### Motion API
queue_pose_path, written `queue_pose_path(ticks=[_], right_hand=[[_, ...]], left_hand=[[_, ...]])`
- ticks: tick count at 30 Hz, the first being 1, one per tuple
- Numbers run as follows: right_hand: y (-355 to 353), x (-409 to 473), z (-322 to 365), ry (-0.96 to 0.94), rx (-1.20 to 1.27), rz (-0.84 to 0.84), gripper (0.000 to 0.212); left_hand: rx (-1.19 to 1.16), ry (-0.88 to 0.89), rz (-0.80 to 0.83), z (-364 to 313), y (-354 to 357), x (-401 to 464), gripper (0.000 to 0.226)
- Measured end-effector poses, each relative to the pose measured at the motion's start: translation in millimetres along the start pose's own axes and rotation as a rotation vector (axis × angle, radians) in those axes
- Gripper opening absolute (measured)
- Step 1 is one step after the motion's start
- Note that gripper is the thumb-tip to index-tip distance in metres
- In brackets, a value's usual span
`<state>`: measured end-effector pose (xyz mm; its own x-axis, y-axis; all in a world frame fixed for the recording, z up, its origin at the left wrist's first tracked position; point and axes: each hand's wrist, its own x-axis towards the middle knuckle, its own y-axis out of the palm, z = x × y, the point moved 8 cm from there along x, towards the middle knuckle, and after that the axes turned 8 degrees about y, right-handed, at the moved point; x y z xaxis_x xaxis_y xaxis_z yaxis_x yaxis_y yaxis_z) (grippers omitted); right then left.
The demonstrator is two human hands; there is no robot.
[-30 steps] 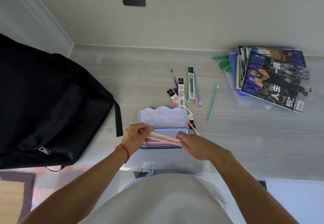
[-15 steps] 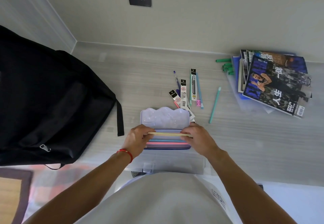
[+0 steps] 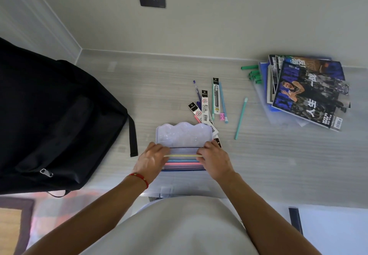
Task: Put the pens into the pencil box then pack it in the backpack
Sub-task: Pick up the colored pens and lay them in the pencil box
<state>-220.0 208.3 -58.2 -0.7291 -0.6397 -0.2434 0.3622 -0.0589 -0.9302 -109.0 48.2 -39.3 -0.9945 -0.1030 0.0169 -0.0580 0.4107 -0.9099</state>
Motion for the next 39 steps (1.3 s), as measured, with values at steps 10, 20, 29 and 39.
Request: queue_pose_path(ticks=[10,20,29,39], right_hand=[[-3.7,-0.9,-15.4,0.029,0.062,0.009,0.026],[-12.5,-3.0,-24.1,0.128,0.165,-0.056,0.008],[0.2,-19.1,-15.7,0.055,0.052,-0.055,0.022],[3.6,-12.8,-18.2,0.071,0.041,-0.039,0.017]], left_hand=[[0.080,-0.049,0.099,-1.4,3.8,2.6,0.026],[0.110,-0.085,0.048,4.6,-1.3,-3.7,0.033],[0.090,0.033,0.082,-10.0,3.4,-0.6,0.034],[0.240,0.021,0.212,-16.5,9.3,3.0,0.037]])
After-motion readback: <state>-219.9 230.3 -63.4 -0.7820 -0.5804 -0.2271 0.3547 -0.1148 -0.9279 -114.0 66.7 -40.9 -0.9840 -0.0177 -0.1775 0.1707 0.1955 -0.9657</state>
